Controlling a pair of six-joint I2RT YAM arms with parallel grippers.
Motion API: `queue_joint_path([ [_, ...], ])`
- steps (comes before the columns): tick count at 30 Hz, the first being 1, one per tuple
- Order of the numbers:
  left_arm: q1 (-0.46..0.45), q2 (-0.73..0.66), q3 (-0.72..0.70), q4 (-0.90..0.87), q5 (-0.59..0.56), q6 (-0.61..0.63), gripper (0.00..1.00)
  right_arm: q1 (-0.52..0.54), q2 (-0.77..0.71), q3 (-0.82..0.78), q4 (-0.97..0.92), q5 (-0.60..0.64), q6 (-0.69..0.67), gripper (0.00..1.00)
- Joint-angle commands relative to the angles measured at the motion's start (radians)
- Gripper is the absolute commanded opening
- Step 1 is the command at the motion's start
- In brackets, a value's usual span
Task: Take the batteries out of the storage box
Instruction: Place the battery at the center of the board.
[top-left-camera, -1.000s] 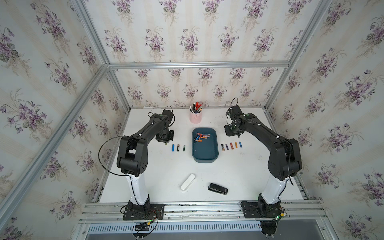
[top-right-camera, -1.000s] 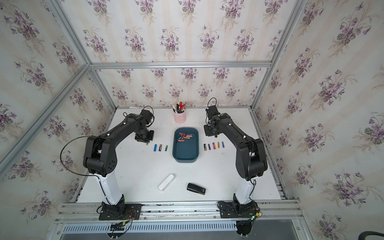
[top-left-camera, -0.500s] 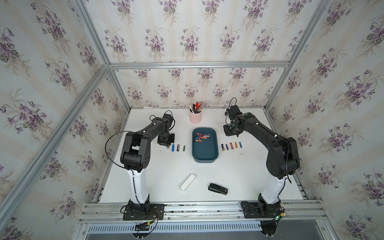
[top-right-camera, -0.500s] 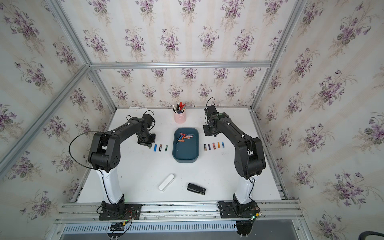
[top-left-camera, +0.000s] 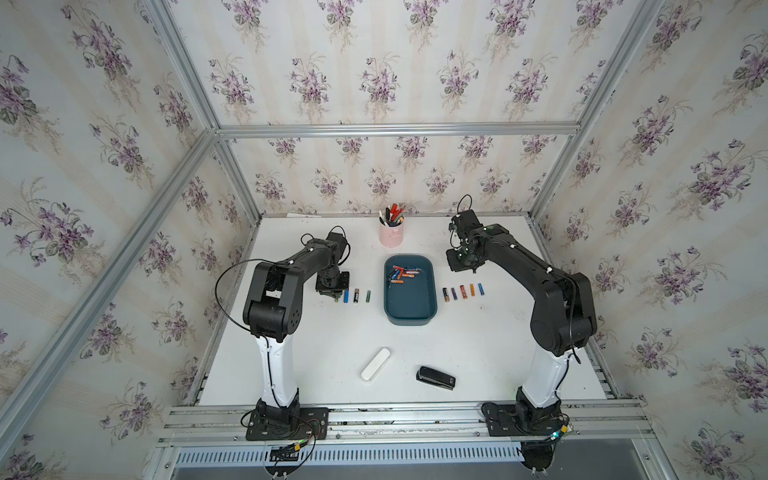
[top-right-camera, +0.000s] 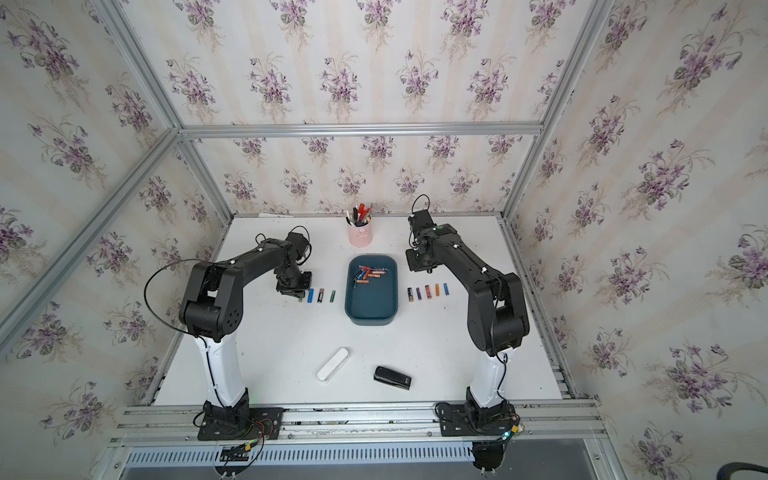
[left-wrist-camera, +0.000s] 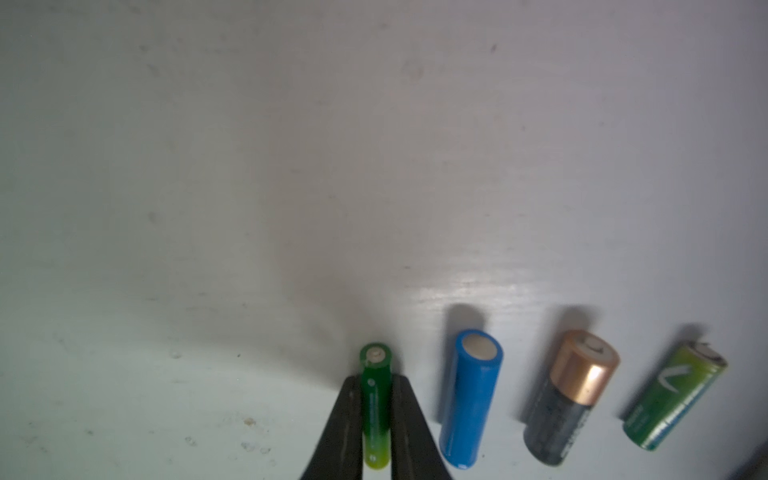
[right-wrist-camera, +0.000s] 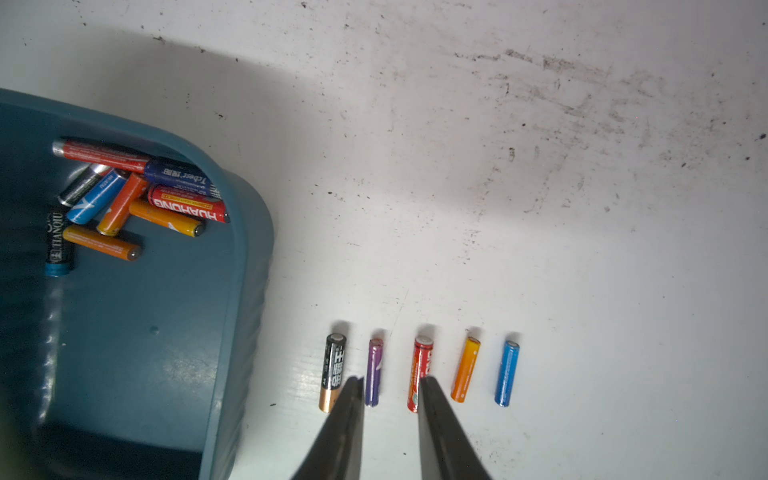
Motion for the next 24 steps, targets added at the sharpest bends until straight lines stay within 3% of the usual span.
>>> queue_joint_path([
  [1,0.000,0.003,0.001,-0.002,0.000,-0.007,0.19,0.000,0.000,0.002,-0.009,0.007,-0.008,0.29],
  [16,-0.001,-0.042,0.078,-0.068,-0.012,-0.001,0.26,0.000,-0.008,0.003,-0.009,0.005,-0.008,0.28],
  [24,-0.068,-0.054,0.276,-0.195,-0.054,0.007,0.29,0.000,-0.022,-0.009,0.004,-0.006,0.000,0.28],
])
